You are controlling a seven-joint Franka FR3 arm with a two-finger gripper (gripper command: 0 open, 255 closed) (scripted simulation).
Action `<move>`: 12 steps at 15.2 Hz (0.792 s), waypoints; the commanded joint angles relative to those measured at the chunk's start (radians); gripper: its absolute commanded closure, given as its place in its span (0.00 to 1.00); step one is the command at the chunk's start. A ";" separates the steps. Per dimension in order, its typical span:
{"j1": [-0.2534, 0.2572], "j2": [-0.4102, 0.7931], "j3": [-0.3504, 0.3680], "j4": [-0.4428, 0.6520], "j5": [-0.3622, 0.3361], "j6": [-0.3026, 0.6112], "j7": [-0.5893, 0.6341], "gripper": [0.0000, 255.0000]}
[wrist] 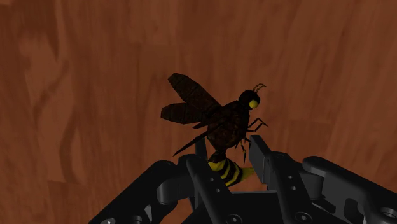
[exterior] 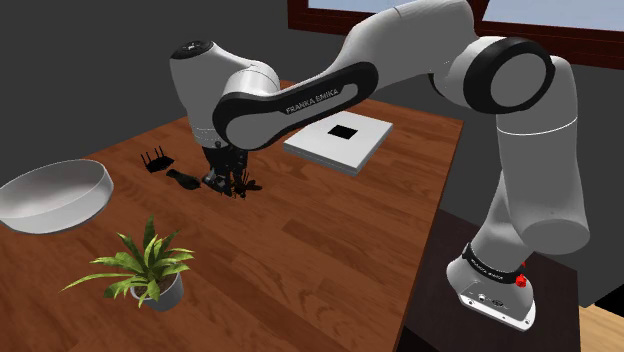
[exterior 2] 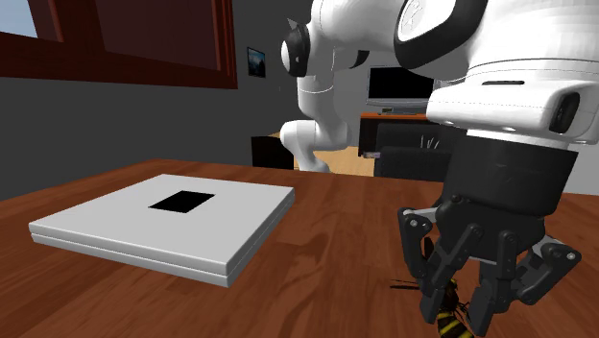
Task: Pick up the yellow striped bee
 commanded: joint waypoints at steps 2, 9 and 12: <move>0.000 0.000 0.000 -0.001 0.000 0.000 0.000 1.00; 0.001 -0.007 0.002 0.029 0.005 -0.034 -0.010 1.00; 0.004 -0.011 0.004 0.062 0.010 -0.071 -0.018 1.00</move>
